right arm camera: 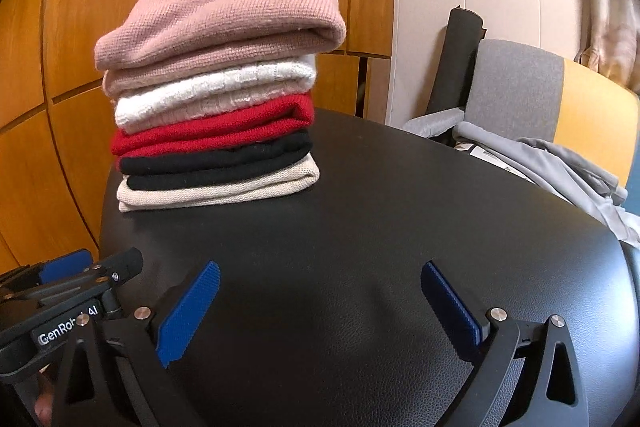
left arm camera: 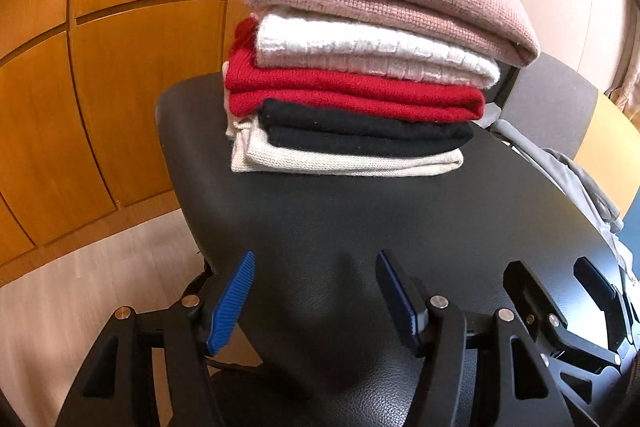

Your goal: Fold clothes

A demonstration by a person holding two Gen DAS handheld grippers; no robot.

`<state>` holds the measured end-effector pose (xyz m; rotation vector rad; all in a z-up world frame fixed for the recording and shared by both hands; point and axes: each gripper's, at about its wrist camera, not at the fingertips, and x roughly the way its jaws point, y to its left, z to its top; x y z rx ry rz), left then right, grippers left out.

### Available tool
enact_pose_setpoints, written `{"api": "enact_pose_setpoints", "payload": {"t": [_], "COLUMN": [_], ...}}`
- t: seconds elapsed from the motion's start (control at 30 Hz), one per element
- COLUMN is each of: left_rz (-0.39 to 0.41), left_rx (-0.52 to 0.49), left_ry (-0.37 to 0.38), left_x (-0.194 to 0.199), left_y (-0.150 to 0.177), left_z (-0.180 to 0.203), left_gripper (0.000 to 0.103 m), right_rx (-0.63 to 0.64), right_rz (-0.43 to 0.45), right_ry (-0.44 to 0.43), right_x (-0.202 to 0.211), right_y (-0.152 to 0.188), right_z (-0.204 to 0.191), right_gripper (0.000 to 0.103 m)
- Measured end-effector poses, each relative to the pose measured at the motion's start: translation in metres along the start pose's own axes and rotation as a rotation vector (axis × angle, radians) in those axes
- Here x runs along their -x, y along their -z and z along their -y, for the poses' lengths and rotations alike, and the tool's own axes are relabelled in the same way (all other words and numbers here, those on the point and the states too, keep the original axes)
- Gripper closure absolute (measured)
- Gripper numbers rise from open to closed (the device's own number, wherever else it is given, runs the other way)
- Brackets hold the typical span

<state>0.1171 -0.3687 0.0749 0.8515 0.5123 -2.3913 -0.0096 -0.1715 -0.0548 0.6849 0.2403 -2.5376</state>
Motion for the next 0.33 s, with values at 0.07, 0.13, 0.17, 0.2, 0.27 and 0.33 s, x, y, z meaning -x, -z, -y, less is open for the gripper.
{"api": "enact_pose_setpoints", "payload": {"t": [0.07, 0.13, 0.17, 0.2, 0.27, 0.33], "left_rz": [0.001, 0.004, 0.006, 0.008, 0.014, 0.021], "left_rx": [-0.001, 0.000, 0.001, 0.002, 0.003, -0.003], "left_ry": [-0.004, -0.011, -0.013, -0.017, -0.024, -0.030], "left_x": [-0.0002, -0.0003, -0.0003, -0.0002, 0.0001, 0.0008], "left_y": [0.0005, 0.0005, 0.0003, 0.0002, 0.0003, 0.0005], "left_z": [0.0018, 0.0021, 0.0021, 0.0021, 0.0025, 0.0034], "left_gripper": [0.039, 0.039, 0.039, 0.039, 0.039, 0.040], "right_rx": [-0.005, -0.013, -0.017, -0.021, -0.028, -0.030], "right_rz": [-0.002, -0.006, -0.008, -0.010, -0.011, -0.011], "right_ry": [-0.003, -0.005, -0.006, -0.007, -0.007, -0.008], "right_x": [-0.0002, -0.0010, -0.0012, -0.0015, -0.0017, -0.0014], "right_y": [0.0002, 0.0003, 0.0004, 0.0005, 0.0006, 0.0008], "right_z": [0.0010, 0.0025, 0.0033, 0.0041, 0.0054, 0.0062], "right_gripper": [0.001, 0.001, 0.001, 0.001, 0.001, 0.001]}}
